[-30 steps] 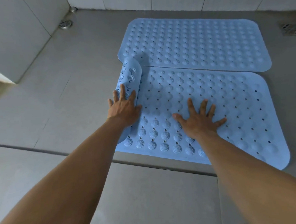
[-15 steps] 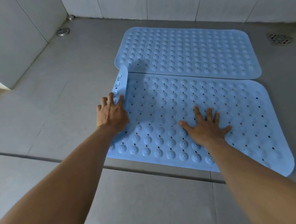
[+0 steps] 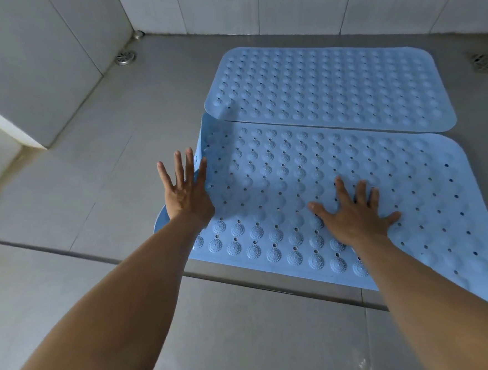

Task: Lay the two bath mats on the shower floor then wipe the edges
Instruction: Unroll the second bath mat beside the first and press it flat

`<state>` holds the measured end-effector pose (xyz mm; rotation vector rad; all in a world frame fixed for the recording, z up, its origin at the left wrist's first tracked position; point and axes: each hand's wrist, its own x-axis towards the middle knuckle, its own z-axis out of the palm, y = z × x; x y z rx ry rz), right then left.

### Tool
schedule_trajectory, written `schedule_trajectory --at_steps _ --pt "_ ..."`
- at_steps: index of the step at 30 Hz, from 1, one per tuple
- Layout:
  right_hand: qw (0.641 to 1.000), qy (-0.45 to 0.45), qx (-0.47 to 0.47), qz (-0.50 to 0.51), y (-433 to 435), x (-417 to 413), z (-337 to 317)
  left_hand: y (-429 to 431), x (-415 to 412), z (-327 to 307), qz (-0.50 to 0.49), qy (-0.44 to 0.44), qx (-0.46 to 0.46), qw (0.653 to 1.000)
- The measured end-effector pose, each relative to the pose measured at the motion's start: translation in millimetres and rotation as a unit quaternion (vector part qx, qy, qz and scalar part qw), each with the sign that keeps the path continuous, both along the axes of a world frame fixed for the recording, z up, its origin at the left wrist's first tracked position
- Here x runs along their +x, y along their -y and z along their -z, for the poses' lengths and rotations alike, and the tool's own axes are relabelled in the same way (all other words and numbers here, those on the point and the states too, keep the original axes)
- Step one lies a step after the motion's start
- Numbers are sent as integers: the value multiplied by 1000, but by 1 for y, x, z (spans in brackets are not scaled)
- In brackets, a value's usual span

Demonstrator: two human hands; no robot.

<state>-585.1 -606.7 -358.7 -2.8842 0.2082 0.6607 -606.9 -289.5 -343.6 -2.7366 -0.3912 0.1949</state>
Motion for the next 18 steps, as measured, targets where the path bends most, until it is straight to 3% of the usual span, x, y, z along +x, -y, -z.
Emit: schedule_trajectory --at_steps 9,13,18 --pt "998 54 -8 -24 23 1 -1 -7 2 0 -55 -41 28 997" --pt "997 23 -22 64 40 1 -2 1 11 -6 -79 -48 18 996" --pt "997 -8 -7 77 63 -2 -4 1 26 11 -123 -87 -207 967"
